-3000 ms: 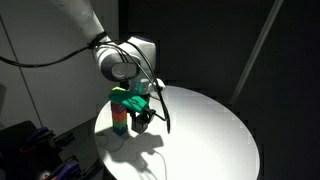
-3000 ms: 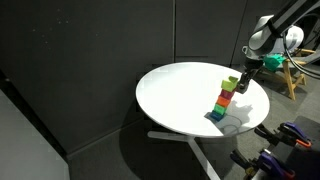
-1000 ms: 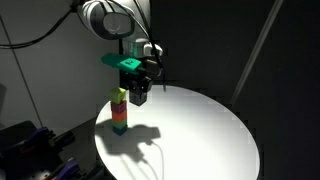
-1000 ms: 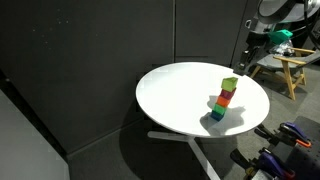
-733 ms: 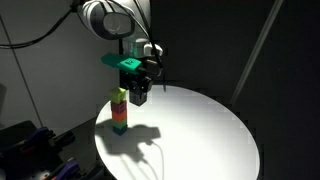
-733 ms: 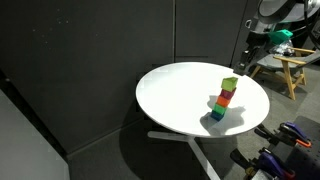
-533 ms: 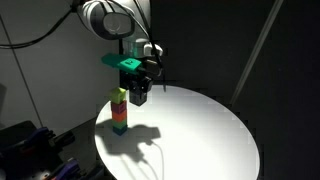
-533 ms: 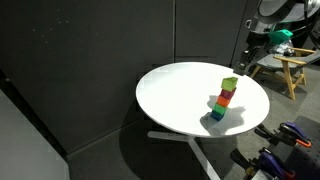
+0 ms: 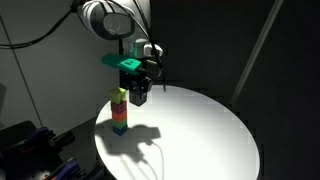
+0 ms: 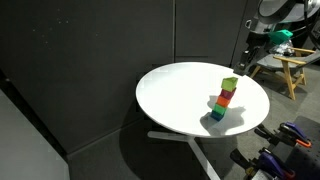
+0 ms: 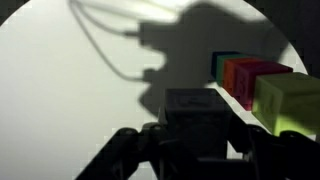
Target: Put the grey block on top of the yellow block on the pile
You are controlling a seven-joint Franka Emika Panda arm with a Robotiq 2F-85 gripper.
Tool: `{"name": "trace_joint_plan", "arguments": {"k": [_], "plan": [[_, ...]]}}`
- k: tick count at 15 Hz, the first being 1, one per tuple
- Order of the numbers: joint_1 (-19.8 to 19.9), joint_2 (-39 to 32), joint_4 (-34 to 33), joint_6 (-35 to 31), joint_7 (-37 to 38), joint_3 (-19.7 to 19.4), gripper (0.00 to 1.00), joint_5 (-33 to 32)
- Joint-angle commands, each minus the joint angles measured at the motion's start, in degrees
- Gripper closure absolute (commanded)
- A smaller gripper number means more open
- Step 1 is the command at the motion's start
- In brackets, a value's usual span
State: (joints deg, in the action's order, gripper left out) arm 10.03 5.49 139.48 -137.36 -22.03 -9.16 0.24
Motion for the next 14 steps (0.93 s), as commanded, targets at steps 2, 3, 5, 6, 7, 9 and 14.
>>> {"name": "trace_joint_plan", "arguments": {"k": [2,3,5,6,7,9,14], "plan": [[-0.5,0.6,-1.0,0.9,-0.4,-0.8,0.69,0.6],[-0.5,0.7,-1.1,1.0,-0.3,-0.8,0.69,0.7],[-0.6,0.9,-1.4,1.2,-0.2,-0.8,0.69,0.6],[-0.6,0.9,-1.6,1.4,-0.1,-0.7,0.69,0.6],[-0.7,1.1,-1.8,1.5,0.0,-0.7,0.69,0.6],[-0.8,1.3,-2.2,1.7,0.1,-0.6,0.69,0.6],[-1.5,2.2,-2.9,2.2,0.0,-0.3,0.69,0.6]]}}
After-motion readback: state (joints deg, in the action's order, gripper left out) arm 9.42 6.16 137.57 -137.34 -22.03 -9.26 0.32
